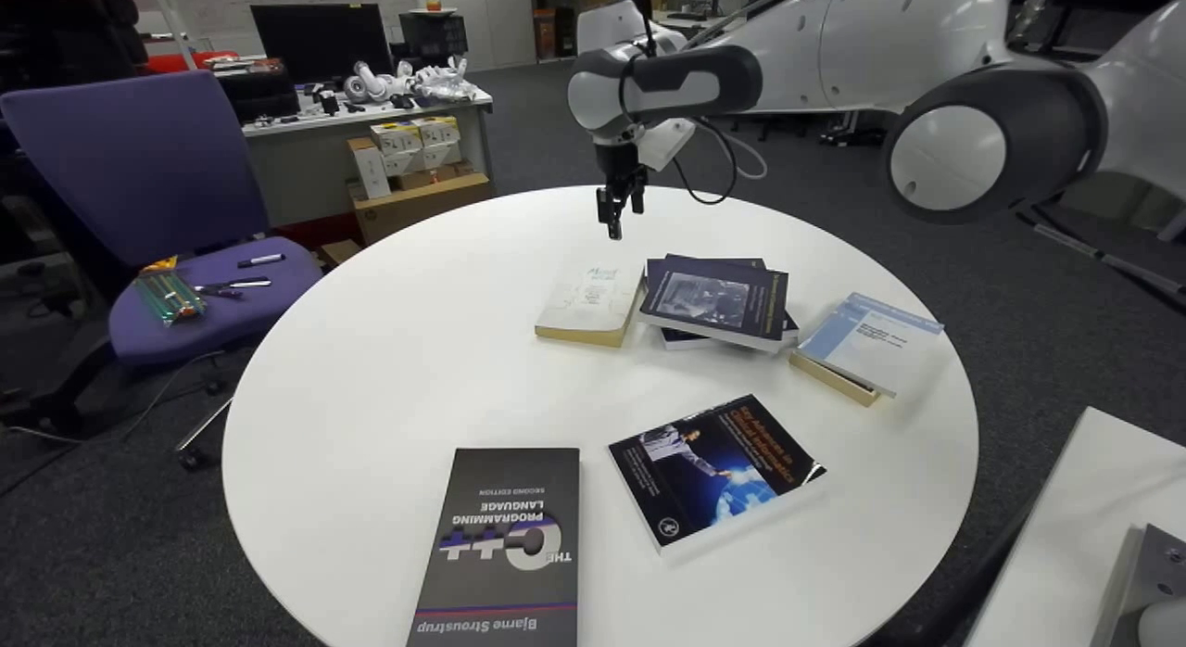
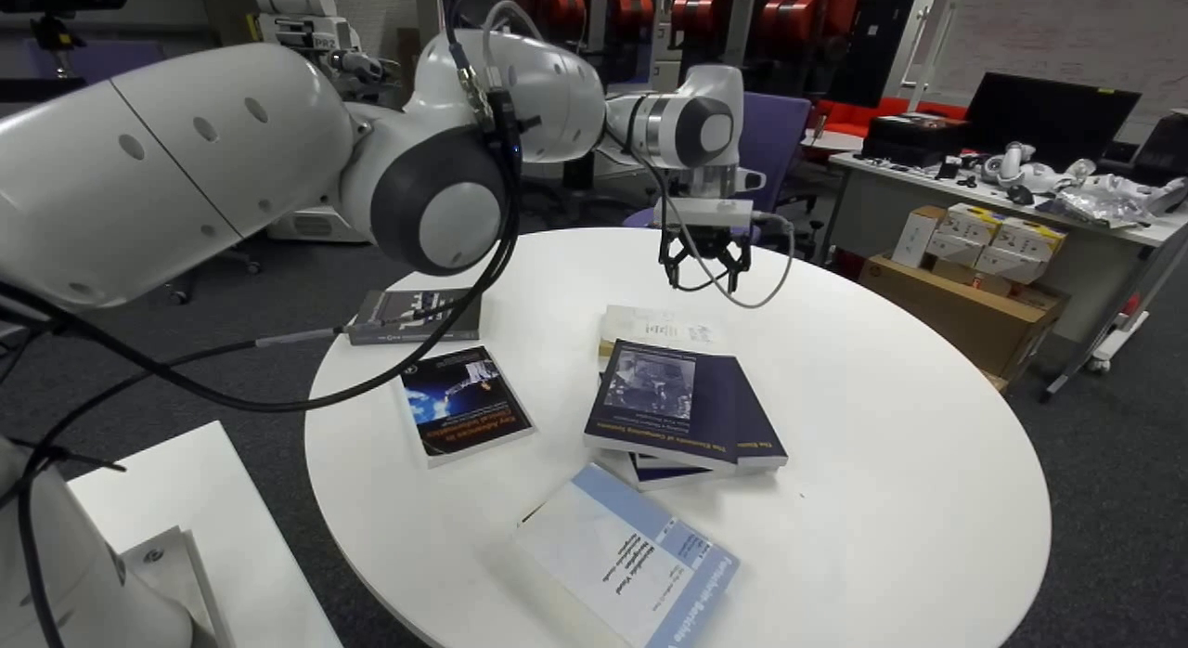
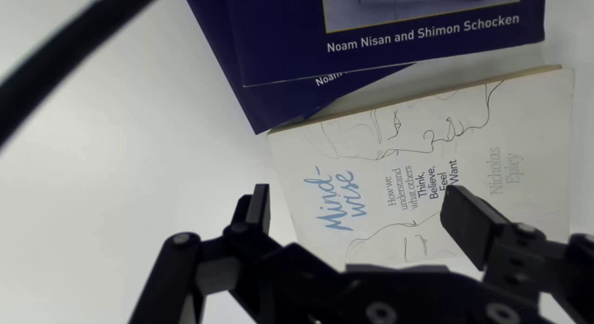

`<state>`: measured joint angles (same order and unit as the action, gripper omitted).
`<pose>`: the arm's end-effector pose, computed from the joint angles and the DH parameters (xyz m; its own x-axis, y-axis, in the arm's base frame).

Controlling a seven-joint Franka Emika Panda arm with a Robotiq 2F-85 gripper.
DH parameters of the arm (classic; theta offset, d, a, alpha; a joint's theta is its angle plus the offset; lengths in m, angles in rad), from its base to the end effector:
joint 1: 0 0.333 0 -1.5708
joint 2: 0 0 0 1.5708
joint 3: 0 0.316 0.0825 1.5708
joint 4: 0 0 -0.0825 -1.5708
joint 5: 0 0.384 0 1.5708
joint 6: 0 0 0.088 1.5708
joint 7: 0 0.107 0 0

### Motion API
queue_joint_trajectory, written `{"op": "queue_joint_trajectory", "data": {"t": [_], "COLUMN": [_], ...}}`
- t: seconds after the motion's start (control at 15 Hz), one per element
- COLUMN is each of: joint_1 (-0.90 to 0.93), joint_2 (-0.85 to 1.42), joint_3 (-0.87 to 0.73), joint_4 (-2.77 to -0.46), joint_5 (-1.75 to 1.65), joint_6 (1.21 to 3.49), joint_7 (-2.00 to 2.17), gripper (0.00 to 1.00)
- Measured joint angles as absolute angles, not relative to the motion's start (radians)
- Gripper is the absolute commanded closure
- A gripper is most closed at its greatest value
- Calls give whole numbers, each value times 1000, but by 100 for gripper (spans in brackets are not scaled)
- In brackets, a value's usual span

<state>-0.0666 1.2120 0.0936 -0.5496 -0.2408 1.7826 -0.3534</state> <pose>0.8073 -0.0424 0.2718 0.9339 0.3562 -0.0318 0.3569 -0.9226 0.1464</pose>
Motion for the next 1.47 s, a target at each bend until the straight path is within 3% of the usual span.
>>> {"op": "queue_joint_trajectory", "data": {"t": [0.73, 1.47], "joint_1": [4, 5], "joint_2": [1061, 1074], "joint_3": [73, 72], "joint_4": [-569, -582], "joint_5": [-281, -282], "joint_6": [1391, 1467], "joint_7": [-328, -343], "gripper": [0, 0]}}
